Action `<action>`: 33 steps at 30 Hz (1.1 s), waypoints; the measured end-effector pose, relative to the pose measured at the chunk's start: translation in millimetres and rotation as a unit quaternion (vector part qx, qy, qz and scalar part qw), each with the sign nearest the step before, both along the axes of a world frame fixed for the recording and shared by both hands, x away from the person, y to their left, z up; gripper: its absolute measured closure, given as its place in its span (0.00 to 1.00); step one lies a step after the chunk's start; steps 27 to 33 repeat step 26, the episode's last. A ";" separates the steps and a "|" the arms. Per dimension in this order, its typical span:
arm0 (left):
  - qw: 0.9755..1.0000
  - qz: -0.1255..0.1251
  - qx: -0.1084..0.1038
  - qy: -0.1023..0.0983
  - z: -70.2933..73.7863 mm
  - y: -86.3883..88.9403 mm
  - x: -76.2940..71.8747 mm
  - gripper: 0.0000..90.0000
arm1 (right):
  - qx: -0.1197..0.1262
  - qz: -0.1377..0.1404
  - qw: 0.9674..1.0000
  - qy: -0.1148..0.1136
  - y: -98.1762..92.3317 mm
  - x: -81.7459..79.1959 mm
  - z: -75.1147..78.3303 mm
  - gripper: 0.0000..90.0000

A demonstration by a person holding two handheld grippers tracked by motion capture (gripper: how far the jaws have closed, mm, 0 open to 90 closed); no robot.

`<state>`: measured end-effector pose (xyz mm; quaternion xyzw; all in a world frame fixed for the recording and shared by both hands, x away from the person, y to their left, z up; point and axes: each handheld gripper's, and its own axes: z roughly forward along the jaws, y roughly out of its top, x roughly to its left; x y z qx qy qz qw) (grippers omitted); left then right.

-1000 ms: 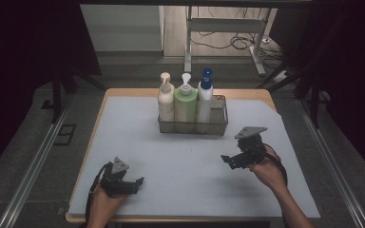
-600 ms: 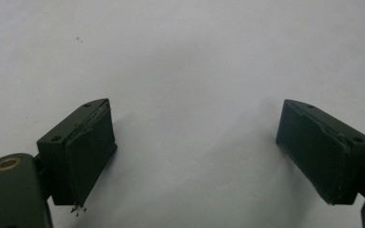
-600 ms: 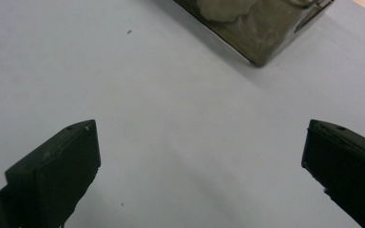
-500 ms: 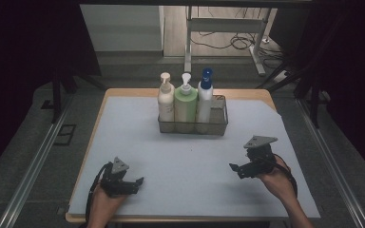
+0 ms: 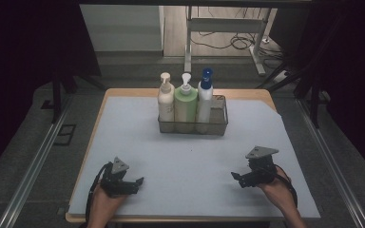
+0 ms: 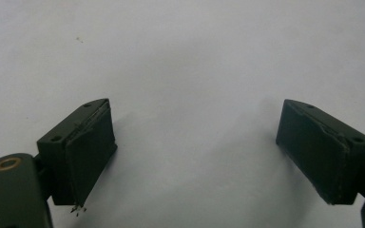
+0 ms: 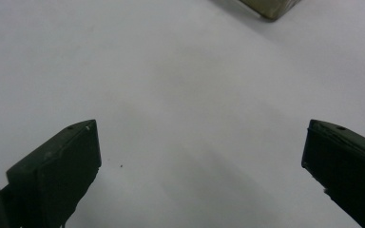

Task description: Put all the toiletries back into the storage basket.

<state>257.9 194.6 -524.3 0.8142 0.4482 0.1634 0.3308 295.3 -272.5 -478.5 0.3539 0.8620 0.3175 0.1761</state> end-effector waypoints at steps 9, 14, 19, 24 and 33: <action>1.000 0.000 0.000 0.000 0.0 0.0 0.0 0.14 | 0.003 -0.001 1.000 0.006 -1.7 -7.2 -21.8 0.00; 1.000 0.000 0.000 0.000 0.0 0.0 0.0 0.14 | 0.005 -0.003 1.000 0.013 -4.0 -8.7 -32.7 0.00; 1.000 0.000 0.000 0.000 0.0 0.0 0.0 0.14 | 0.024 -0.013 0.999 0.026 -7.8 -8.9 -40.4 0.00; 1.000 0.000 0.000 0.000 -0.1 -0.1 0.0 0.14 | 0.035 -0.017 0.999 0.024 -9.8 -9.6 -42.9 0.00; 1.000 -0.001 0.000 0.001 0.0 0.0 0.1 0.14 | 0.036 -0.016 0.999 0.023 -9.9 -9.9 -43.2 0.00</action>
